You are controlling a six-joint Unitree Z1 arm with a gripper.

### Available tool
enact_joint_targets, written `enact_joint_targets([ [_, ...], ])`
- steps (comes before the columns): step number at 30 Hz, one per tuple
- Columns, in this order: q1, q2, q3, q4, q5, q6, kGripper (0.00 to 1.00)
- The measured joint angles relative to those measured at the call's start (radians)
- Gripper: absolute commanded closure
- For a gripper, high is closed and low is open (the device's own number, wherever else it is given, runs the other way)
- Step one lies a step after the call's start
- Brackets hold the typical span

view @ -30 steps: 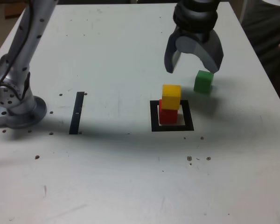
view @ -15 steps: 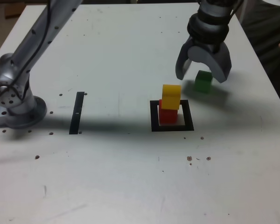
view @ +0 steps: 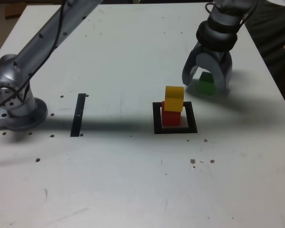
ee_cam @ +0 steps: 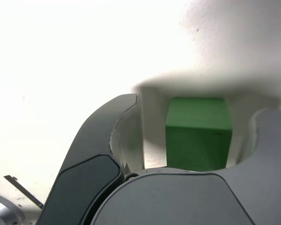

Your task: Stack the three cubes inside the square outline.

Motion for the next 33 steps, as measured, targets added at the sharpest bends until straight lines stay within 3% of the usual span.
enact_joint_targets([
  [3, -0.001, 0.000, -0.001, -0.005, 0.006, 0.000, 0.68],
  [25, -0.012, -0.005, -0.005, 0.006, 0.010, 0.000, 0.68],
  [33, -0.030, -0.115, 0.020, 0.026, 0.035, -0.022, 0.68],
])
